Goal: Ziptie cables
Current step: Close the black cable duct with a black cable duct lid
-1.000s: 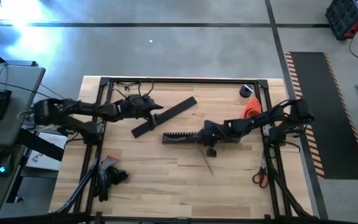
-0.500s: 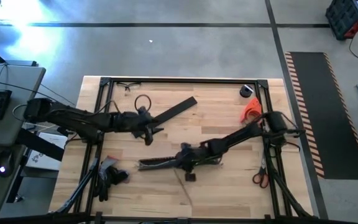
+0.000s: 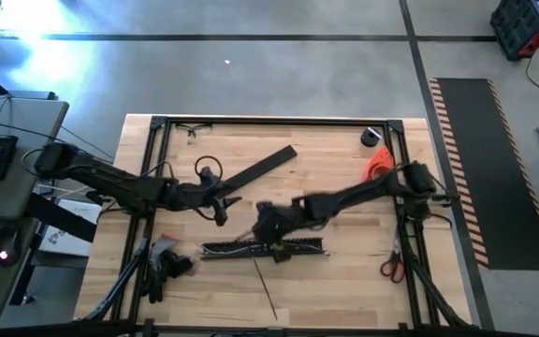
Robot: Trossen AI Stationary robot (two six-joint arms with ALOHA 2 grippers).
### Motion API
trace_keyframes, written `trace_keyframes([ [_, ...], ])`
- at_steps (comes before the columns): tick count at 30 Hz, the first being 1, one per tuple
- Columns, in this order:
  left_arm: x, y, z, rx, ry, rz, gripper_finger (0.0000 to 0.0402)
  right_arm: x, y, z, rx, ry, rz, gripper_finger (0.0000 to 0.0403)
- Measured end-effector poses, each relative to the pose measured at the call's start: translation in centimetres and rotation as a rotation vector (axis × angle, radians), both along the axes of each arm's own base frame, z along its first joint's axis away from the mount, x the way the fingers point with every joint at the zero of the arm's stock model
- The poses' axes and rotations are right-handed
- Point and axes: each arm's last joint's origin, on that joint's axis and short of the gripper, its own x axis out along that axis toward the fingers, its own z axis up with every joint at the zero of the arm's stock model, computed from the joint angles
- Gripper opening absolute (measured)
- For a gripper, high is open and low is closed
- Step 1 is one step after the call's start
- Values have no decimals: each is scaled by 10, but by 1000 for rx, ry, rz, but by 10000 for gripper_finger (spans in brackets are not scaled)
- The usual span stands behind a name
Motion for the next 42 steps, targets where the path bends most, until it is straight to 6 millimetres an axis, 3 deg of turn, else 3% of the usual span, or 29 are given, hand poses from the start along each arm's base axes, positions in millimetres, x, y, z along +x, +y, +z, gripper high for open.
trace_keyframes([
  [2,-2,-1,3,9,-7,-14,188,-1,-23,10,-51,-21,10,232],
  [5,-3,-2,3,25,1,-30,188,-4,-75,7,-116,-18,-25,248],
  [12,-1,-3,-4,60,45,-17,188,-21,-211,-27,-34,-40,-218,251],
  [16,-1,-2,-6,77,53,11,188,-31,-257,-52,3,-20,-306,250],
  [21,0,-1,-6,90,47,47,188,-42,-275,-70,19,52,-307,247],
  [33,1,2,-6,117,35,127,188,-62,-280,-79,-13,230,-253,247],
  [37,1,2,-6,102,24,137,188,-71,-274,-81,26,338,-243,247],
  [42,1,2,-6,83,13,146,188,-75,-251,-77,123,446,-191,247],
])
